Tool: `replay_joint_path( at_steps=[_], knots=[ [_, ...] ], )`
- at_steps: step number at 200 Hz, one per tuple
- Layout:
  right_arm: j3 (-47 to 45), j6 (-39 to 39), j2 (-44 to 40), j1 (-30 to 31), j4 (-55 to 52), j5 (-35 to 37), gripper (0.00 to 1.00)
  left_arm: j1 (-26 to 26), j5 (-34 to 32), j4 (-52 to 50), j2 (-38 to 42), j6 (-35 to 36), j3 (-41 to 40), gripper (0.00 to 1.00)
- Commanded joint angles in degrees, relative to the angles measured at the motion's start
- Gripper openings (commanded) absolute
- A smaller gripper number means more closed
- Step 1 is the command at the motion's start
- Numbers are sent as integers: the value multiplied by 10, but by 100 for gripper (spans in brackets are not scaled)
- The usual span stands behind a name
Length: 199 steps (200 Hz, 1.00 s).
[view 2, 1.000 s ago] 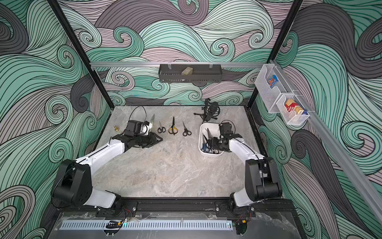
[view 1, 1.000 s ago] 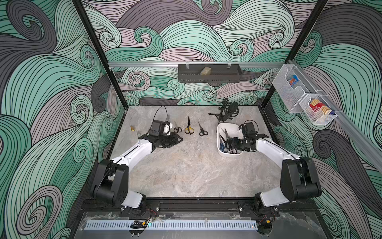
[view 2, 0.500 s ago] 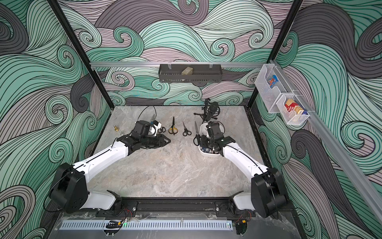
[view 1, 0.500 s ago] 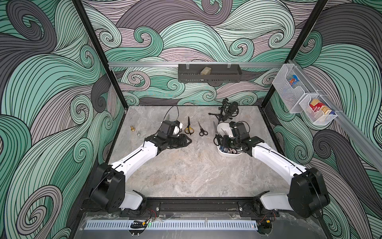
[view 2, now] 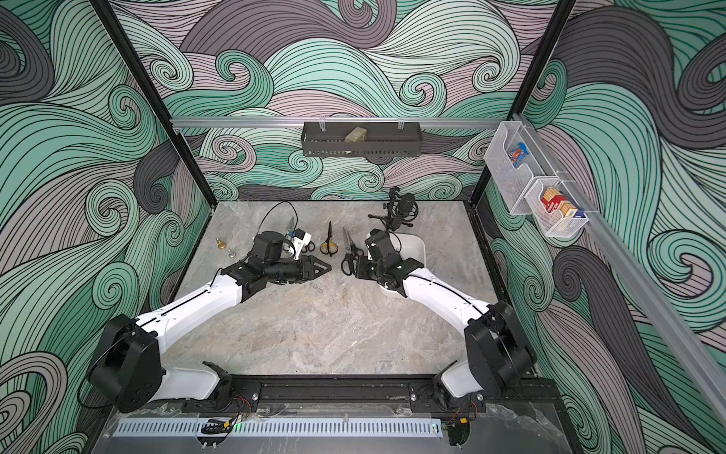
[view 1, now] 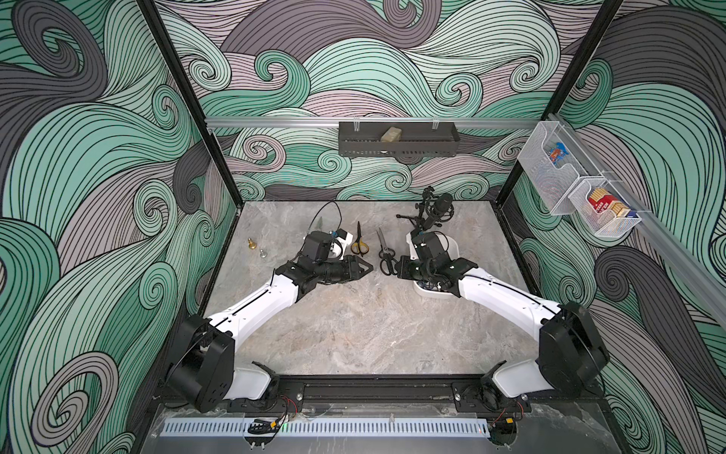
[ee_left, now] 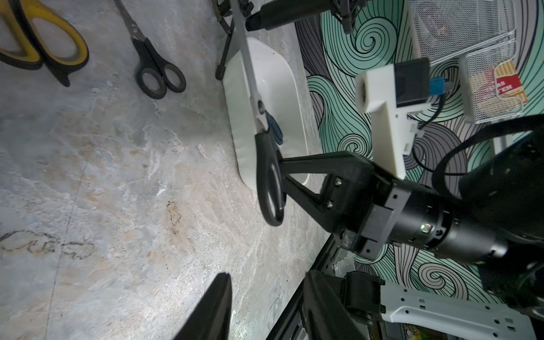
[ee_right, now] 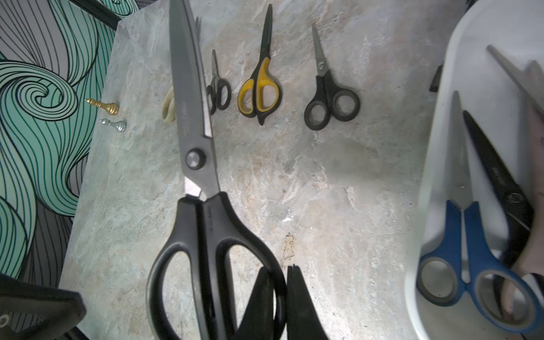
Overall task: Take the scissors out of the storage box
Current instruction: Pick up the scissors from the storage box.
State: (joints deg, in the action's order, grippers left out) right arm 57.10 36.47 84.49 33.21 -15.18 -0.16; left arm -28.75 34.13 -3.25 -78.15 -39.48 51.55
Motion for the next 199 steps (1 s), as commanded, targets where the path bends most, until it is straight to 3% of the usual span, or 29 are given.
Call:
replay_joint_path(
  at_steps=[1,100,199],
  knots=[
    [14,16,2,6,23,-18,0,-6,27,34,4,7,-5,44],
    [18,26,2,19,31,-51,0,-20,24,68,-30,1,-9,41],
    [16,33,-16,23,31,-68,0,-28,-20,94,-58,-18,-8,30]
  ],
)
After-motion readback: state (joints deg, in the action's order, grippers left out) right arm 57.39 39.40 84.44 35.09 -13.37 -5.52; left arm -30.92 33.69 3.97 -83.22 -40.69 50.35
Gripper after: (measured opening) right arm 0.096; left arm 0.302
